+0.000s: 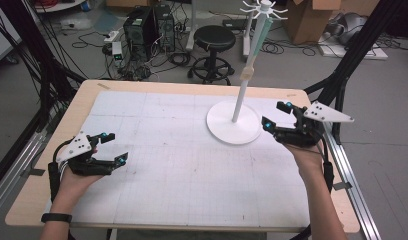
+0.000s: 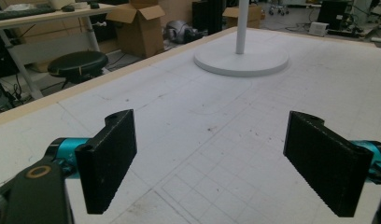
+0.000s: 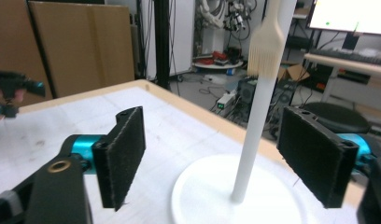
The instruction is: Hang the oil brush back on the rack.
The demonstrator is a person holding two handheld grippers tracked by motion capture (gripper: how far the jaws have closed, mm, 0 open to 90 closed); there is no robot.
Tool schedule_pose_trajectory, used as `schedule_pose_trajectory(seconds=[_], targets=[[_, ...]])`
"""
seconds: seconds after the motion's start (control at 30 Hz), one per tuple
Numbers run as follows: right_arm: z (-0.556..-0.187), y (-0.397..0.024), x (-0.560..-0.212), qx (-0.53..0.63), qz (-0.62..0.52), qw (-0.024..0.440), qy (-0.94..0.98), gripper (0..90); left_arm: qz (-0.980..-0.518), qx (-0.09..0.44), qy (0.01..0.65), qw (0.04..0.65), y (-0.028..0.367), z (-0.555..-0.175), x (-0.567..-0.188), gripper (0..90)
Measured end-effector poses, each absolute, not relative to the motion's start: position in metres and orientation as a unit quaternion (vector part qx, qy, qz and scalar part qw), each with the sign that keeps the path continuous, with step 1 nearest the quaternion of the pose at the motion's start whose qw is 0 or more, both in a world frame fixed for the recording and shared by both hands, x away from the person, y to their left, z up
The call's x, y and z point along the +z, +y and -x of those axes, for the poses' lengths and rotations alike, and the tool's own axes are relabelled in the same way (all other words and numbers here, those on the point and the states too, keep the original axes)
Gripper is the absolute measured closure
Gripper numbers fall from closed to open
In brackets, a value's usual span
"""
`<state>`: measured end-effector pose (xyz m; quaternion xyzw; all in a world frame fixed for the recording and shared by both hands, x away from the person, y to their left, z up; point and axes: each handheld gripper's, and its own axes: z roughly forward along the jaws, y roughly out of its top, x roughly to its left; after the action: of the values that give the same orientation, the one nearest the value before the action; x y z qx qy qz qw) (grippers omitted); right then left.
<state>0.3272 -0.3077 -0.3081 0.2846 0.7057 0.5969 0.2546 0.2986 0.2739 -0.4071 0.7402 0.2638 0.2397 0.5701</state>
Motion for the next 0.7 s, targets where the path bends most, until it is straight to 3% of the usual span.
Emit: schedule_pose_trajectory(seconds=[0.2,0.7], targets=[[-0.31,-0.317,-0.352,0.591,-0.3,0.227,0.713,18.0,-0.739,0.246,0.269,0.567,0.278,-0.299,-0.408,17.5],[-0.29,-0.337,-0.403,0.582,-0.339,0.211,0.709,15.0,-0.727,0.263,0.287,0.565,0.287,-0.301,-0.41,17.4]])
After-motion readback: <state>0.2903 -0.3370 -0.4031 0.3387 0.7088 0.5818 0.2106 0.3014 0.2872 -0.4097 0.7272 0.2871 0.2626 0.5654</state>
